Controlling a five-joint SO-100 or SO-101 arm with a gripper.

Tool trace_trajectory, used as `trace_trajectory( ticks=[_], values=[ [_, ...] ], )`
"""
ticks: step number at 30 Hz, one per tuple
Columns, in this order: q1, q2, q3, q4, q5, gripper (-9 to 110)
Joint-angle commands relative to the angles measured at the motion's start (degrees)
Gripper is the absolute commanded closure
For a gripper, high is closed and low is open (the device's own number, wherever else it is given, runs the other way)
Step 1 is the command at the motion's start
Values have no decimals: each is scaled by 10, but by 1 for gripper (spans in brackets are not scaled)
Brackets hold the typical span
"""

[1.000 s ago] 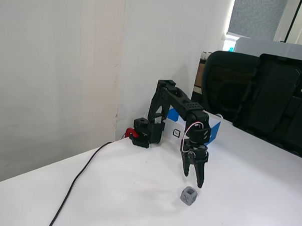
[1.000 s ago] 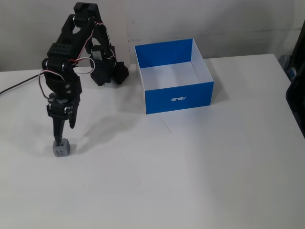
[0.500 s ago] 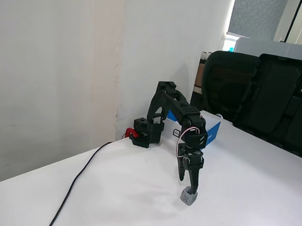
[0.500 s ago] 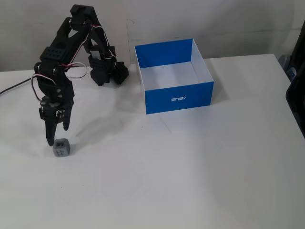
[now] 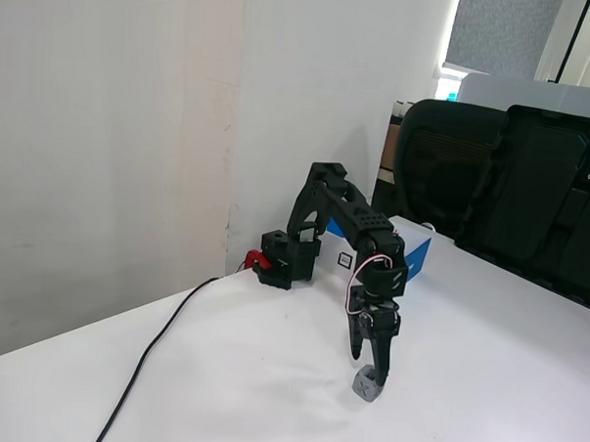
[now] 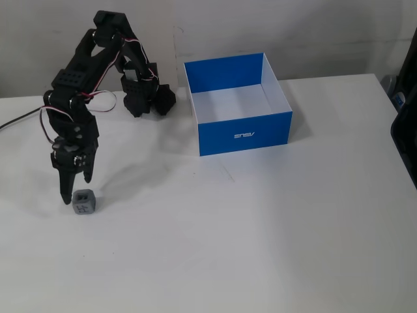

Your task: Grasp the gray block and put it in the box.

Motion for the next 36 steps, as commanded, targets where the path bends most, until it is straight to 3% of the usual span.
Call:
trace_trajectory(
  ticks=[1,15,27,36],
  values=[
    [-5,4,-54,11,-11,71],
    [-8,-57,-128,54,-19,74],
    [-14,-61,-133,56,-26,100],
    [-18,-48,-124,56,-27,101]
  ],
)
